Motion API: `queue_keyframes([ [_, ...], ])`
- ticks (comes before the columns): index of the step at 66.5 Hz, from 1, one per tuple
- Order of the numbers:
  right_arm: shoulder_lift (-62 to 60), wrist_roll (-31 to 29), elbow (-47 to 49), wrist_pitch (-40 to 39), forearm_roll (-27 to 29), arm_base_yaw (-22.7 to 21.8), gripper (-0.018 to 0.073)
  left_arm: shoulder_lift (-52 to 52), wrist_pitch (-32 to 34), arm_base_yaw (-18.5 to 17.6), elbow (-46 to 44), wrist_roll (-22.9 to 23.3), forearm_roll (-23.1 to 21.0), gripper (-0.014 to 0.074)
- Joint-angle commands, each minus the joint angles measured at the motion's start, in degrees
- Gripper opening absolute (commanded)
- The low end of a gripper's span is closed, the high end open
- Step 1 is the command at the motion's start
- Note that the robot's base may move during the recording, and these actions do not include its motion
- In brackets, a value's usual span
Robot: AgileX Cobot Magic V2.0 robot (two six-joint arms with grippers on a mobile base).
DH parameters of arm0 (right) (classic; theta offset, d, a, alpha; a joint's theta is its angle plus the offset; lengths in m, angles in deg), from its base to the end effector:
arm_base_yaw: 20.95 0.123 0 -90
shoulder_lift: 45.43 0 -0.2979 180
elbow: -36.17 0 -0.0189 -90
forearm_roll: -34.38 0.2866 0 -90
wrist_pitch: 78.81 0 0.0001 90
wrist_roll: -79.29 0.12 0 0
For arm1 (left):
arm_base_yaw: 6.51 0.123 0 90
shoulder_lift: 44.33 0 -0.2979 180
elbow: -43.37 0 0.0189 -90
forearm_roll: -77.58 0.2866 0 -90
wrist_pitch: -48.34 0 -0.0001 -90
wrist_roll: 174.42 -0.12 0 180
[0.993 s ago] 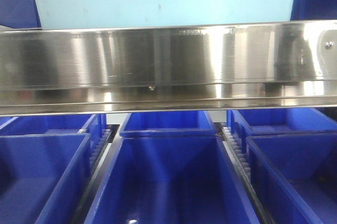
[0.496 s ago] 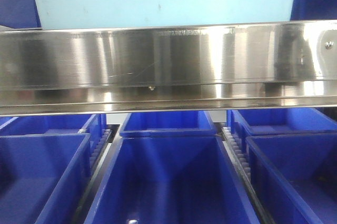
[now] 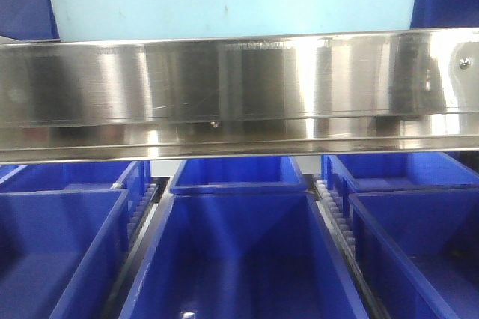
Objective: Move two blue bins to right shelf middle
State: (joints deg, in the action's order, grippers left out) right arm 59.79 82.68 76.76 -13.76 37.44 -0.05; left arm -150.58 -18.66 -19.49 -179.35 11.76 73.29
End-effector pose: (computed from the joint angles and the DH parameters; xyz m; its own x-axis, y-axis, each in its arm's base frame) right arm 0.3915 0.1557 0.4738 -0.6260 -0.1518 -0.7649 -0.3412 0.9353 0.0936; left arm 0.4098 -0.1030 0.4759 -0.6642 0.0131 -0.7475 0.1861 0.9713 -0.1483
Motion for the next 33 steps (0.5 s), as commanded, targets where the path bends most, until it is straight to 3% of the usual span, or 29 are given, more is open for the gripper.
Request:
queue_keyframes([
  [1,1.05,-0.86,0.43,-1.59,3.08,0.27,-0.0151,-0.71,0.57,-0.38,-0.54,-0.57,-3.47,-0.0111],
  [21,2.6,-0.86,0.43,0.47,3.08,0.27,-0.0147,-1.46,-1.76,-0.38,-0.54,-0.57,-1.6,-0.0076],
  [27,2.48,-0.86,0.43,0.72,3.08,0.27,-0.0048,-1.46,-2.44,-0.38,-0.54,-0.57,-1.6,0.0041],
  [33,2.34,-0.86,0.43,0.97,3.08,0.27,0.0155,-1.46,-2.96,-0.38,-0.54,-0.57,-1.6,0.0202],
])
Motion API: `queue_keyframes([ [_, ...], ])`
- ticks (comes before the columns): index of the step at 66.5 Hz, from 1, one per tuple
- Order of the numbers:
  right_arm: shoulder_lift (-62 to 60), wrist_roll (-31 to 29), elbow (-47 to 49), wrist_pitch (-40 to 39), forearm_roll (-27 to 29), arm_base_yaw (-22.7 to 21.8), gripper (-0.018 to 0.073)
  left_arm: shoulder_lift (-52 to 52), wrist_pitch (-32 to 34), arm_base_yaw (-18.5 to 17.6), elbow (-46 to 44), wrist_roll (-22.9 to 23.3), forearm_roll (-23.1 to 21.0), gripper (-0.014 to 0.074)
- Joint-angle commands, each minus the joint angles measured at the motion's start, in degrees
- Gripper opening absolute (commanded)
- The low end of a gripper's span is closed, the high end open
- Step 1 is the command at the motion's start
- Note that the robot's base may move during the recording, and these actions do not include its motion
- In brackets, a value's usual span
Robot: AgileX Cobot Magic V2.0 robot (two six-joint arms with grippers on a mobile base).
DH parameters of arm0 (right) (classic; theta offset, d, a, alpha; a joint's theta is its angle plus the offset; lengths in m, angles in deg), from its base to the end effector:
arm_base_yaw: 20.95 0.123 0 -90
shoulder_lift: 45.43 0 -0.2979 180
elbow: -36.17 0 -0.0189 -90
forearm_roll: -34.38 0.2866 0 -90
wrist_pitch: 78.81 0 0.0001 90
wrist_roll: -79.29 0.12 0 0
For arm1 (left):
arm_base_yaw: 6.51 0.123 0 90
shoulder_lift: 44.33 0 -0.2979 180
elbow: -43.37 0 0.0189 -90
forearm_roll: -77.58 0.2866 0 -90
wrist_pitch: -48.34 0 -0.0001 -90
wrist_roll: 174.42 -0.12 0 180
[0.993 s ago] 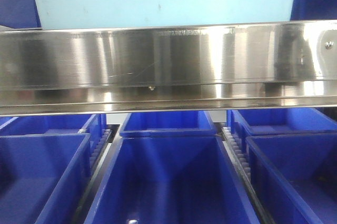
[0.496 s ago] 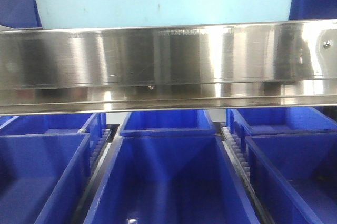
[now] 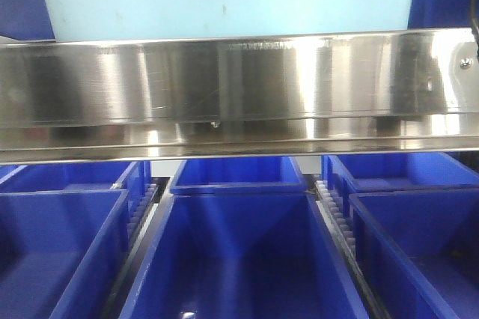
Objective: Move two blue bins to right shelf middle
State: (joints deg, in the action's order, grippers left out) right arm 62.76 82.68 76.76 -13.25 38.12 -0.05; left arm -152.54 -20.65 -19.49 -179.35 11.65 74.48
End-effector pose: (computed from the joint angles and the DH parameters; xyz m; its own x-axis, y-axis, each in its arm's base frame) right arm 0.4068 0.1630 0.4508 -0.6703 -0.1639 -0.7238 -0.3402 0.9347 0.1033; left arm 0.4191 -0.1028 0.4581 -0.7095 0.0354 -0.7038 0.1721 0.9772 -0.1243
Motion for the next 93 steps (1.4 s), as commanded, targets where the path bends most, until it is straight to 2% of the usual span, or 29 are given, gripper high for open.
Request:
queue_keyframes([
  [1,-0.62,-0.86,0.43,0.59,2.4,0.27,0.0216,0.49,-0.97,-0.38,-0.54,-0.45,-2.79,0.023],
  [4,-0.69,-0.86,0.43,0.74,2.4,0.27,0.0366,0.49,-0.97,-0.38,-0.54,-0.45,-2.79,0.0342],
  [10,-1.06,-0.86,0.43,0.99,2.4,0.27,0.0581,0.49,-0.97,-0.38,-0.54,-0.45,-2.79,0.0491],
  [15,-1.8,-0.86,0.43,1.1,2.11,0.27,0.0561,0.49,-0.97,-0.38,-0.54,-0.45,-2.79,0.0603],
  [17,-2.1,-0.86,0.43,1.1,1.75,0.27,0.0559,0.61,-0.97,-0.38,-0.54,-0.45,-2.79,0.0616],
  [26,-3.76,-0.86,0.54,1.71,-1.76,0.27,0.0559,1.97,-0.97,-0.38,-0.54,-0.45,-2.51,0.0608],
  [36,-4.41,-0.09,0.54,4.41,-5.26,0.15,0.0559,3.52,-0.97,-0.38,-0.54,-0.45,2.24,0.0608],
  [47,-4.07,0.4,-3.8,4.41,-5.1,0.15,0.0559,3.82,-0.97,-0.38,2.4,-0.45,1.94,0.0608],
  [59,-4.07,0.5,-13.15,1.22,-4.53,0.15,0.0559,3.82,-0.97,-0.38,11.29,-0.45,1.29,0.0608],
  [67,-4.07,0.5,-19.12,-3.4,-2.29,0.15,0.0559,3.82,3.25,-0.38,17.47,-0.45,-1.02,0.0605],
  [73,-4.07,0.5,-22.13,-6.29,-1.04,0.15,0.0559,3.82,5.93,-0.38,21.18,-0.45,-1.58,0.0575],
  [77,-4.07,0.5,-23.12,-7.48,-0.79,0.15,0.055,3.82,7.21,-0.38,22.96,-0.45,-1.84,0.0511],
  [81,-4.07,0.5,-23.61,-8.12,-0.65,0.15,0.0499,3.82,7.92,-0.38,24.28,-0.45,-1.93,0.0416],
  [87,-3.99,0.5,-23.61,-8.12,-0.57,0.15,0.0344,3.82,8.43,-0.38,25.33,-0.45,-1.93,0.022],
  [92,-3.99,0.5,-23.61,-8.12,-0.57,0.15,0.0141,3.82,8.46,-0.38,25.31,-0.45,-2.09,0.0016],
  [93,-3.99,0.5,-23.61,-8.12,-0.57,0.15,0.0102,3.82,8.56,-0.38,25.31,-0.45,-2.08,-0.0001],
])
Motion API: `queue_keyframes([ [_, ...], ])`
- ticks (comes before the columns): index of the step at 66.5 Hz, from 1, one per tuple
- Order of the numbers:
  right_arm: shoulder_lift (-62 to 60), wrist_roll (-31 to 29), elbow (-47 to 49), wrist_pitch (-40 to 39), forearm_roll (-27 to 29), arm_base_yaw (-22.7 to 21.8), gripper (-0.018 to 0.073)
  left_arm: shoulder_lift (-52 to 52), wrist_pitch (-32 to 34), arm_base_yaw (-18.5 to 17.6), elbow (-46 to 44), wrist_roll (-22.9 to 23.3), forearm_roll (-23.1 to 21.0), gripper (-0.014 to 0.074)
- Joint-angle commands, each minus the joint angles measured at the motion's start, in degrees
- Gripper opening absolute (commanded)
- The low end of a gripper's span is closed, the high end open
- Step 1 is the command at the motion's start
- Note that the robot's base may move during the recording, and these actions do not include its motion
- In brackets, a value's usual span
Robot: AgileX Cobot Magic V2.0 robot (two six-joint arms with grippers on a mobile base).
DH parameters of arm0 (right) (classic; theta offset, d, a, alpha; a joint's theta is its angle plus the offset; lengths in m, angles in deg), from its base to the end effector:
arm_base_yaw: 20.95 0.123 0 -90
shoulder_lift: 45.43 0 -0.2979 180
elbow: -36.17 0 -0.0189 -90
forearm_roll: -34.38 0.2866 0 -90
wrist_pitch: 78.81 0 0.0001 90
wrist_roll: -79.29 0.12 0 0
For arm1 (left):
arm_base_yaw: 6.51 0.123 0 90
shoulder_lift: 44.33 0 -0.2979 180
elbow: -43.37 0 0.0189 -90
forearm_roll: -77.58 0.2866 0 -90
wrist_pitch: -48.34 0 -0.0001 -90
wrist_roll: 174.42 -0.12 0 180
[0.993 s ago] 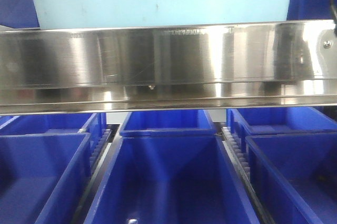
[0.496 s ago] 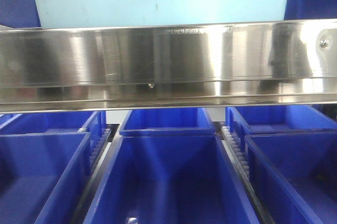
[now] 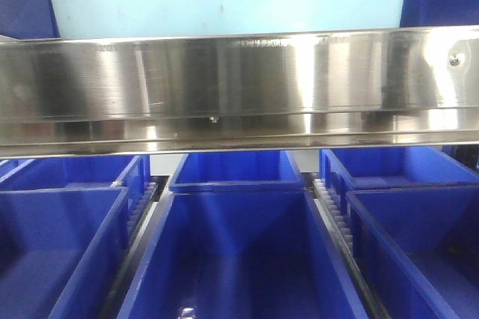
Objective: Move two blue bins to right shelf middle
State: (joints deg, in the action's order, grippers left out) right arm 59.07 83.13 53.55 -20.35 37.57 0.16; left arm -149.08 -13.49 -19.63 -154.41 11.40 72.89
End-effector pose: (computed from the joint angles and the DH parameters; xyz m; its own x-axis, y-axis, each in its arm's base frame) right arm 0.3969 0.1593 0.3458 -0.8026 -0.2070 -0.5595 -0.3092 0.9464 0.0933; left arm 0.4101 -0.1045 0.3428 -0.8609 0.0575 -0.5055 0.1439 0.9805 -0.1336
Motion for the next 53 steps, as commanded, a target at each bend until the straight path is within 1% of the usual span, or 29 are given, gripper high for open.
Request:
queue_keyframes([
  [1,-0.3,0.06,-0.4,-1.03,-0.01,-0.06,0.0063,0.36,1.4,-0.23,0.37,-0.2,-0.48,-0.0038],
  [3,-0.3,0.06,-0.4,-0.93,-0.01,-0.06,-0.0015,0.36,1.64,-0.23,0.37,-0.2,-0.61,-0.0111],
  [7,-0.3,0.06,-0.4,-0.83,-0.01,-0.06,-0.0164,0.36,1.61,-0.23,0.37,-0.2,-0.61,-0.0111],
  [21,-0.3,0.2,-0.4,-0.83,0.12,-0.06,-0.0154,0.36,1.27,-0.31,0.37,-0.2,-0.76,-0.0111],
  [32,-1.42,0.2,-0.28,-1.05,0.16,-0.06,-0.0154,1.91,1.39,-0.31,0.37,-0.2,-1.73,-0.0111],
  [39,-3.37,0.2,-0.28,-3.01,0.16,-0.06,-0.0154,4.11,2.08,-0.31,0.37,-0.2,-2.35,-0.0111],
  [48,-7.13,0.2,-0.03,-6.6,0.16,-0.06,-0.0154,8.0,4.41,-0.31,0.37,-0.2,-2.61,-0.0111],
  [53,-8.91,0.2,1.13,-7.33,0.16,-0.06,-0.0154,10.14,5.61,-0.31,0.0,-0.2,-2.71,-0.0111],
])
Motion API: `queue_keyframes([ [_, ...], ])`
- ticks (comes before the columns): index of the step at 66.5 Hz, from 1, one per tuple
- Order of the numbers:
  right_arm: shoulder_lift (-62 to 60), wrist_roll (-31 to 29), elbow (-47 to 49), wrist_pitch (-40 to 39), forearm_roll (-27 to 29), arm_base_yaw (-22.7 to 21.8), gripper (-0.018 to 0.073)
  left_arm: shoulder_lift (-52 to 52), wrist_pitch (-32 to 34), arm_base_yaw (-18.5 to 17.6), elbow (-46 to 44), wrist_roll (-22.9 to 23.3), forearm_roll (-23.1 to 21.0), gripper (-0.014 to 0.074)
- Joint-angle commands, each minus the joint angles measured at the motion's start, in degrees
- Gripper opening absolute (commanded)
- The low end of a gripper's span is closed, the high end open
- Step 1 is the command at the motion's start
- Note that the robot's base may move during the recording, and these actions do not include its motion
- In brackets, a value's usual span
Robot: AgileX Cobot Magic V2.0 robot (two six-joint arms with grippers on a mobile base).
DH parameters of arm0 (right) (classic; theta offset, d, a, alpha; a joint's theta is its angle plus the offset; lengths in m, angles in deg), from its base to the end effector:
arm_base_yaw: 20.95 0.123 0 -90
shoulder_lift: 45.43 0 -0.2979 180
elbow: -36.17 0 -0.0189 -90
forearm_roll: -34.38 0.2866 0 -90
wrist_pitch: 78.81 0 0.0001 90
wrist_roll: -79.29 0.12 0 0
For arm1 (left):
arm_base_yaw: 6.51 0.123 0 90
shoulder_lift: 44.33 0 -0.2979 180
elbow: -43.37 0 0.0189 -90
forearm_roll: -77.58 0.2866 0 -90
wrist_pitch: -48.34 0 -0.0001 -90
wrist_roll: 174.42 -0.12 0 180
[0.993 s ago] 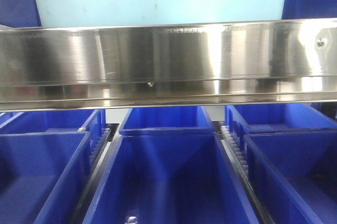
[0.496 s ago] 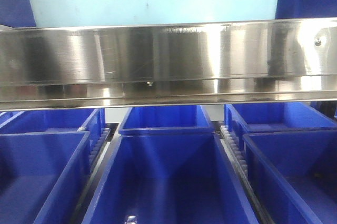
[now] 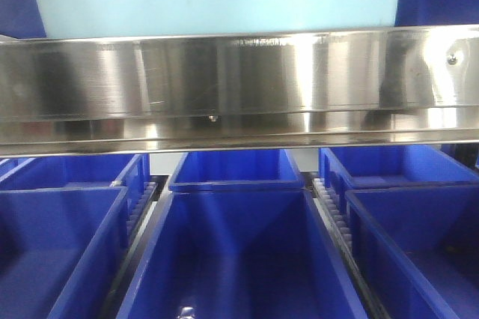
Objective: Move two blue bins to right shelf middle
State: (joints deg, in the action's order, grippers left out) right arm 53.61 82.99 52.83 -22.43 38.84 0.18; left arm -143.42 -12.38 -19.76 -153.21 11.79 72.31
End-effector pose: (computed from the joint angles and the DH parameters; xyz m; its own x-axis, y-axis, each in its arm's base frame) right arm 0.3772 0.1541 0.3839 -0.7394 -0.1707 -0.6512 -0.3220 0.9392 0.1193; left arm 0.3876 -0.1011 0.3775 -0.8116 0.0346 -0.5832 0.1530 0.9760 -0.1551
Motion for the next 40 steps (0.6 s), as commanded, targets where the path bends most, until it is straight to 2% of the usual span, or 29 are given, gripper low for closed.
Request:
queue_keyframes([
  [1,-3.77,0.35,2.15,-5.4,-1.11,-0.08,-0.0154,4.86,4.75,-0.18,-1.37,-0.59,-2.24,-0.0111],
  [23,-6.57,0.35,13.24,-3.18,-1.11,-0.08,-0.0154,9.7,4.48,-0.18,-11.08,-0.59,-3.85,-0.0111],
  [40,-6.57,0.35,14.24,-2.84,-1.11,-0.08,-0.0154,9.59,4.72,-0.18,-12.24,-0.59,-3.85,-0.0111],
])
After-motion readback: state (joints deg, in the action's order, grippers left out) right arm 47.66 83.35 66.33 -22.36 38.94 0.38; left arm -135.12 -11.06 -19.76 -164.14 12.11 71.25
